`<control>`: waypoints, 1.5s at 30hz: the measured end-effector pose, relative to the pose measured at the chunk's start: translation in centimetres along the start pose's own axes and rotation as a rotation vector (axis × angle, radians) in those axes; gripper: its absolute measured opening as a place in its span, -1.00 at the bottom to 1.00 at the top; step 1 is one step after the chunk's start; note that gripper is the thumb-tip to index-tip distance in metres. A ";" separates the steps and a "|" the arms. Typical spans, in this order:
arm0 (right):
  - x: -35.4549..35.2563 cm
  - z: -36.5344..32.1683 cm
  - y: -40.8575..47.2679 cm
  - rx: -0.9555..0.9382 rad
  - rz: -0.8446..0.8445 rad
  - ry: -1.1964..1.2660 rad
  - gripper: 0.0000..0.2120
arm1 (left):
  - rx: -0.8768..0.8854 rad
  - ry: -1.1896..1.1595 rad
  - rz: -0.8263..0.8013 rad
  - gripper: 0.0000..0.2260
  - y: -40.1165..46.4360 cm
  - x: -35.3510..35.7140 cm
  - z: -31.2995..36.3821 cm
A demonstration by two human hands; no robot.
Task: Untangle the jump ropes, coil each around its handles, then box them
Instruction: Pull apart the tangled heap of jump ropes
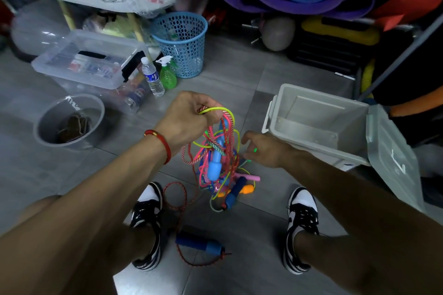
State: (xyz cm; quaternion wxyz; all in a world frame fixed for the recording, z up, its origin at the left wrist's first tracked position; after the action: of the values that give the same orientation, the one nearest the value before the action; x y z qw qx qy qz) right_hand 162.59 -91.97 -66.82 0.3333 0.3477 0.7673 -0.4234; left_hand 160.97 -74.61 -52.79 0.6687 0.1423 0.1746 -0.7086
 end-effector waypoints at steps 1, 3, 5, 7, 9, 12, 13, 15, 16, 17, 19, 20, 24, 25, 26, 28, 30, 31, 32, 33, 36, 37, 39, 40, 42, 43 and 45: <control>0.2 0.6 0.1 0.022 -0.001 0.002 -0.62 | -0.006 -0.022 0.000 -0.95 -0.1 -0.2 0.0; 1.4 1.4 0.0 0.054 -0.083 0.060 -0.59 | -0.014 -0.046 -0.004 -0.94 -0.2 -0.5 0.0; 3.4 2.0 -0.2 0.067 -0.156 0.104 -0.57 | -0.012 -0.063 -0.013 -0.94 -0.3 -0.7 0.0; 4.8 1.9 -0.2 0.090 -0.159 0.217 -0.55 | 0.002 -0.076 -0.028 -0.93 -0.5 -0.8 0.4; 5.8 1.6 -0.1 0.132 -0.162 0.389 -0.54 | 0.014 -0.099 -0.038 -0.92 -0.8 -0.8 0.7; 7.0 0.8 0.5 0.165 -0.193 0.572 -0.55 | 0.031 -0.131 -0.045 -0.92 -1.1 -0.8 1.3; 7.1 0.3 0.4 0.156 -0.202 0.575 -0.57 | 0.034 -0.134 -0.046 -0.92 -1.2 -0.9 1.3; 6.6 0.0 1.3 0.108 -0.161 0.448 -0.66 | 0.036 -0.135 -0.050 -0.92 -1.4 -1.2 1.3; 6.3 0.2 1.5 0.104 -0.142 0.350 -0.72 | 0.033 -0.135 -0.050 -0.91 -1.4 -1.4 1.2; 6.0 0.5 1.5 0.124 -0.140 0.243 -0.79 | 0.028 -0.135 -0.045 -0.91 -1.4 -1.7 1.0; 5.2 1.4 1.4 0.158 -0.121 0.133 -0.82 | 0.012 -0.143 -0.029 -0.91 -1.5 -2.1 0.7; 5.0 1.7 1.3 0.157 -0.103 0.116 -0.80 | 0.004 -0.146 -0.025 -0.91 -1.5 -2.4 0.6; 3.1 1.6 1.1 0.022 -0.059 0.143 -0.77 | -0.058 -0.106 -0.010 -0.92 -1.2 -3.1 -0.5; 2.3 1.6 0.9 0.010 -0.086 0.223 -0.81 | -0.088 -0.066 -0.016 -0.92 -1.1 -3.2 -1.1; 1.1 1.4 0.6 -0.001 -0.101 0.311 -0.85 | -0.112 -0.010 -0.030 -0.90 -0.9 -3.1 -1.8; -2.4 0.9 -0.5 -0.040 -0.058 0.457 -0.90 | -0.146 0.138 -0.070 -0.86 -0.6 -2.6 -3.2; -5.4 -0.1 -2.0 -0.091 -0.002 0.622 -0.88 | -0.163 0.297 -0.091 -0.89 -0.3 -2.2 -4.4; -6.9 -0.9 -2.9 -0.120 0.017 0.690 -0.86 | -0.165 0.363 -0.104 -0.90 -0.2 -1.9 -4.6; -8.2 -1.7 -3.8 -0.145 0.034 0.719 -0.83 | -0.173 0.419 -0.127 -0.90 -0.2 -1.4 -4.8; -9.4 -2.3 -4.5 -0.154 0.057 0.717 -0.82 | -0.187 0.462 -0.157 -0.92 -0.2 -0.9 -5.0; -13.0 -3.4 -6.6 -0.169 0.243 0.516 -0.86 | -0.222 0.508 -0.200 -0.88 -0.6 0.6 -5.3; -14.0 -3.9 -7.4 -0.186 0.322 0.454 -0.87 | -0.227 0.507 -0.201 -0.86 -0.7 1.1 -5.4; -14.5 -5.0 -8.9 -0.257 0.370 0.509 -0.88 | -0.229 0.530 -0.215 -0.83 -1.1 2.1 -5.7; -14.3 -5.4 -9.4 -0.278 0.356 0.597 -0.87 | -0.211 0.576 -0.241 -0.79 -1.3 2.8 -5.7; -13.7 -5.7 -9.8 -0.270 0.307 0.836 -0.84 | -0.147 0.712 -0.317 -0.65 -2.1 4.5 -5.8; -13.5 -5.8 -9.9 -0.261 0.278 0.952 -0.83 | -0.117 0.763 -0.362 -0.56 -2.6 5.5 -5.9; -13.3 -6.4 -10.1 -0.261 0.239 1.111 -0.81 | -0.076 0.804 -0.427 -0.48 -3.7 7.3 -6.2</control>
State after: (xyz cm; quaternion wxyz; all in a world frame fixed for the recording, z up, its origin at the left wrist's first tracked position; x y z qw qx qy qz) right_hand 160.08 -93.69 -49.19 -0.0336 0.5577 0.8284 -0.0391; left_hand 156.66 -78.31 -61.35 0.3914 0.3420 0.4717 -0.7123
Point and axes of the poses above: each hand's wrist, its own y-axis towards the middle knuckle, its own x-axis out of the palm, z = x × y, the point moved 10 cm from there along y, towards the middle knuckle
